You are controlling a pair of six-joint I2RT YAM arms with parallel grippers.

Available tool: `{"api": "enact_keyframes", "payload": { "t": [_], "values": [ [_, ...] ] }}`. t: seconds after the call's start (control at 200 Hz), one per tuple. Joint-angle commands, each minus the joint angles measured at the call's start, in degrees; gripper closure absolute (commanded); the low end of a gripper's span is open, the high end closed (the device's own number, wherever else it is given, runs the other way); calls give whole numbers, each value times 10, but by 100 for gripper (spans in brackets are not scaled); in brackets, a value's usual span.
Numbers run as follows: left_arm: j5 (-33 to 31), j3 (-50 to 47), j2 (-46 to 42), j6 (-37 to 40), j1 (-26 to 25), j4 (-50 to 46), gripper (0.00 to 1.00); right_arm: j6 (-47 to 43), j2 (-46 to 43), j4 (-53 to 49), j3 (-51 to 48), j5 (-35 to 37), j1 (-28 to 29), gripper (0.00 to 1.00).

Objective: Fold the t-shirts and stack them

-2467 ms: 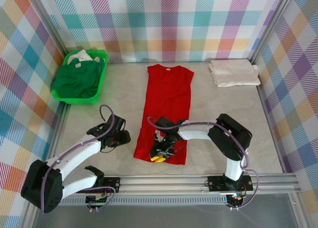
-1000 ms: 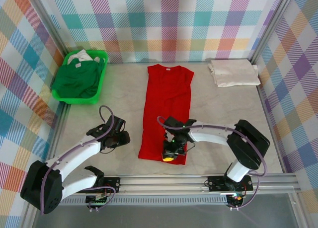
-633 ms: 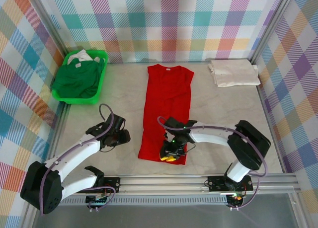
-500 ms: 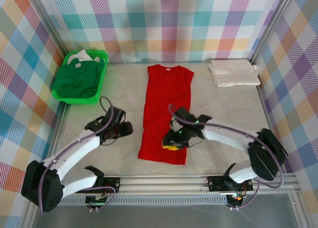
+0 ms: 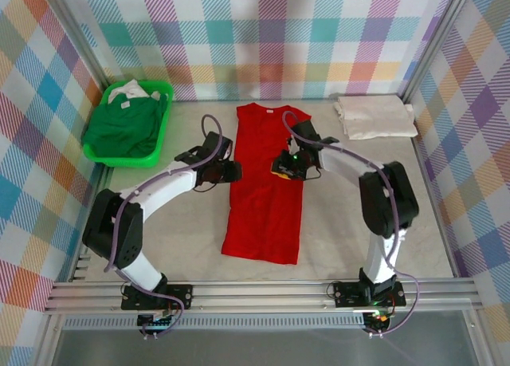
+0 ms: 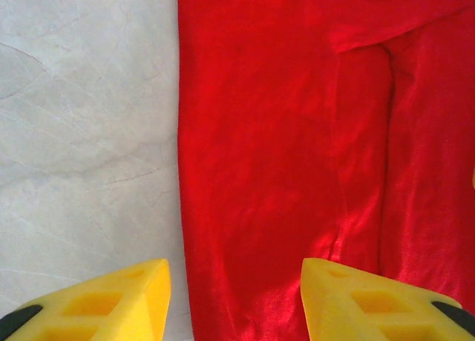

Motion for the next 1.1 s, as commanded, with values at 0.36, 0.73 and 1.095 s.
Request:
{"api": "enact_keyframes", "payload": {
  "t": [0.36,0.73,1.095],
  "values": [
    [-3,-75,-49,-11,-11,49,48,-57,169,-13,176,-60,-6,67],
    [-8,-80,-40,-8,-11,35,47,-60,195,-8,168,-94,-1,67],
    [-21,-79,-42,-9,-11,26,47,-46,204,17,174,-104,1,95]
  ]
}}
